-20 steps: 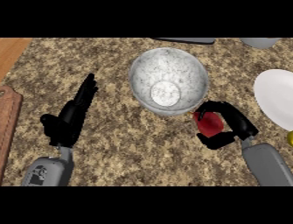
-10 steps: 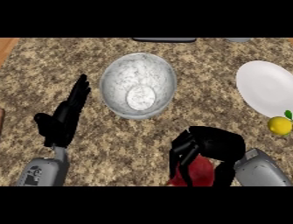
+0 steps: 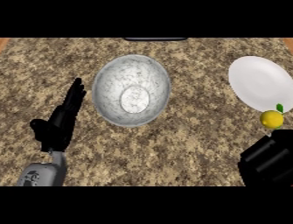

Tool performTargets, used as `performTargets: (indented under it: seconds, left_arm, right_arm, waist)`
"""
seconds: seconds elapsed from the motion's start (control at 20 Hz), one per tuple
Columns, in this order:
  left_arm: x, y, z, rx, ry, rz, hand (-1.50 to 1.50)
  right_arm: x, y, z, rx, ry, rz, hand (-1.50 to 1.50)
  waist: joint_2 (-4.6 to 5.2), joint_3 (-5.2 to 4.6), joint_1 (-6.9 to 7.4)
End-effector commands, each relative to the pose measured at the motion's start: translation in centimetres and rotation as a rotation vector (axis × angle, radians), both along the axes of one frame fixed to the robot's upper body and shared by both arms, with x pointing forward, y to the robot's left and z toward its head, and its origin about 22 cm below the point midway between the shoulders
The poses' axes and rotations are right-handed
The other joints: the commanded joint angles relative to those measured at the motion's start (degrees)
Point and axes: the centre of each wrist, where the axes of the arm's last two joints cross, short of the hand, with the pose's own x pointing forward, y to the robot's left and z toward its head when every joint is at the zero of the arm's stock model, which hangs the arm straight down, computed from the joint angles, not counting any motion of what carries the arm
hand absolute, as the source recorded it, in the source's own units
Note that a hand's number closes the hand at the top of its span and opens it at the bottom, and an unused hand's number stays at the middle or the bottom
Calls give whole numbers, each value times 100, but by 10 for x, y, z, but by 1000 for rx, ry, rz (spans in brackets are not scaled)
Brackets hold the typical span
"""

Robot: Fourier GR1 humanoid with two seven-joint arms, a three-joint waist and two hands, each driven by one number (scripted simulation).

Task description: Pick the pear from the plate and place it in the bowl

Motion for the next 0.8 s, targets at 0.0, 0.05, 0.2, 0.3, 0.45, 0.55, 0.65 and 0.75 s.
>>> performTargets:
  seconds: [0.0,0.05,0.2,0.3,0.45,0.55,0.65,0.75]
  left_arm:
    - [5,-2,2,5,-21,2,0]
    - [9,-6,1,6,-14,-20,0]
    - [-3,-2,15,-16,8,-13,0]
    - [1,1,4,5,-11,-17,0]
    - [-1,-11,20,-7,1,-29,0]
    - [16,-14,3,5,-11,-37,0]
    - [9,-16,7,1,-20,-32,0]
    - [2,1,13,10,-3,-34,0]
  right_arm:
    - [-7,-15,53,16,-67,103,150]
    - [-7,-28,66,-14,-55,79,150]
    - [-8,-7,82,-1,-15,32,150]
    - [-6,-5,93,14,8,0,150]
    - [9,25,80,-5,-11,-57,150]
    - [22,45,91,-9,25,-50,150]
    - [32,50,99,-45,-24,-96,150]
    - [32,58,105,-22,-134,-200,150]
  waist:
    - [28,-6,56]
    - [30,-5,38]
    - [30,-6,125]
    - [34,-6,112]
    - [39,-2,152]
    - [51,-7,158]
    - [49,-5,169]
    - [46,-6,220]
